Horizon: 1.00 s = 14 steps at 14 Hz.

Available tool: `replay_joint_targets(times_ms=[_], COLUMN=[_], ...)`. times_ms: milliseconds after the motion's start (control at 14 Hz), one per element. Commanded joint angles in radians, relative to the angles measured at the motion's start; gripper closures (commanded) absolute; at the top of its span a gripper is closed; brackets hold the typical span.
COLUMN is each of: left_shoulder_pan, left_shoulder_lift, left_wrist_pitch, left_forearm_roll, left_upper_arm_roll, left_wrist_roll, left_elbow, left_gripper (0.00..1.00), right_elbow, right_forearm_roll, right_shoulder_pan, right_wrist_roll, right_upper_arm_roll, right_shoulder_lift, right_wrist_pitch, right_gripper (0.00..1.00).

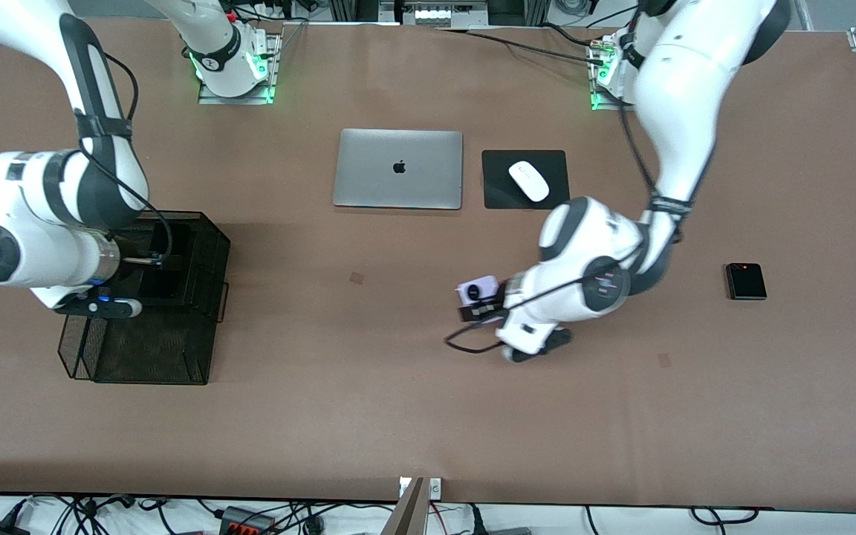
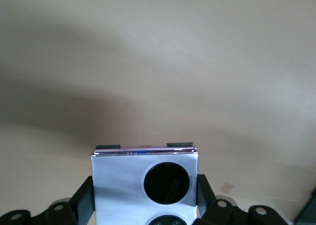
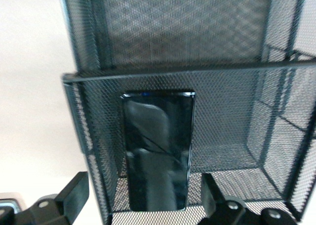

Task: Place phones with both arms
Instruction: 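Carry the white phone to the laptop front and lower it with the left gripper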

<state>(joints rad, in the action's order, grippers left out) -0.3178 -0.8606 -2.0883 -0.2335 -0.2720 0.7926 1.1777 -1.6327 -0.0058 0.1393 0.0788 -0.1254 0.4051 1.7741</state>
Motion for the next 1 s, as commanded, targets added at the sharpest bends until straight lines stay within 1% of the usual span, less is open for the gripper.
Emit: replay_joint_targets(times_ms=[0,143,286,358,429,501,572,644,716,787,859,930], left_shoulder_pan=[-0.073,-0.156,-0.242,-0.289,-0.314,-0.319,-0.323,-0.339,-0.351,-0.362,-0.374,-0.388], left_shoulder_lift=[-0.051,-0.064,-0.092,-0.103,-0.119,-0.130,-0.143,-0.162,-0.176,-0.179,-0.182,-0.190], left_wrist_pitch=[-0.080,-0.137,-0.150,-0.162,-0.185,-0.205,-0.269,-0.327,-0.338,-0.337,-0.334,-0.334], left_forearm_roll=[-0.020,-0.009,-0.006,-0.010,-0.015,-0.017,-0.018,-0.011,-0.007,-0.009,-0.009,-0.007], left_upper_arm_roll=[0.011,0.033,0.074,0.114,0.126,0.126,0.125,0.126,0.135,0.140,0.140,0.149], left_wrist_roll=[0.104,0.219,0.189,0.197,0.214,0.255,0.263,0.252,0.182,0.055,0.003,-0.010], left_elbow=[-0.079,-0.091,-0.128,-0.150,-0.179,-0.185,-0.187,-0.187,-0.188,-0.187,-0.185,-0.184], left_gripper=[0.67,0.68,0.68,0.68,0.68,0.68,0.68,0.68,0.68,0.68,0.69,0.69], right_elbow=[0.108,0.166,0.206,0.220,0.221,0.221,0.221,0.221,0.221,0.218,0.217,0.214], right_forearm_roll=[-0.006,-0.003,0.000,0.000,0.004,0.006,0.003,-0.003,-0.002,0.001,0.003,0.004], right_shoulder_pan=[0.002,0.002,0.011,0.016,0.017,0.017,0.022,0.029,0.034,0.034,0.034,0.034], right_wrist_roll=[-0.020,-0.022,-0.042,-0.050,-0.045,-0.045,-0.045,-0.045,-0.045,-0.039,-0.034,-0.030], right_upper_arm_roll=[0.009,0.012,0.013,0.013,0.012,0.013,0.012,0.012,0.012,0.012,0.012,0.012], right_shoulder_lift=[-0.014,-0.014,-0.014,-0.014,-0.012,-0.012,-0.012,-0.012,-0.014,-0.014,-0.014,-0.014], right_wrist_pitch=[-0.050,-0.051,-0.050,-0.042,-0.038,-0.027,-0.013,-0.004,0.001,-0.002,-0.005,-0.005], right_gripper=[0.00,0.00,0.00,0.00,0.00,0.00,0.00,0.00,0.00,0.00,0.00,0.00])
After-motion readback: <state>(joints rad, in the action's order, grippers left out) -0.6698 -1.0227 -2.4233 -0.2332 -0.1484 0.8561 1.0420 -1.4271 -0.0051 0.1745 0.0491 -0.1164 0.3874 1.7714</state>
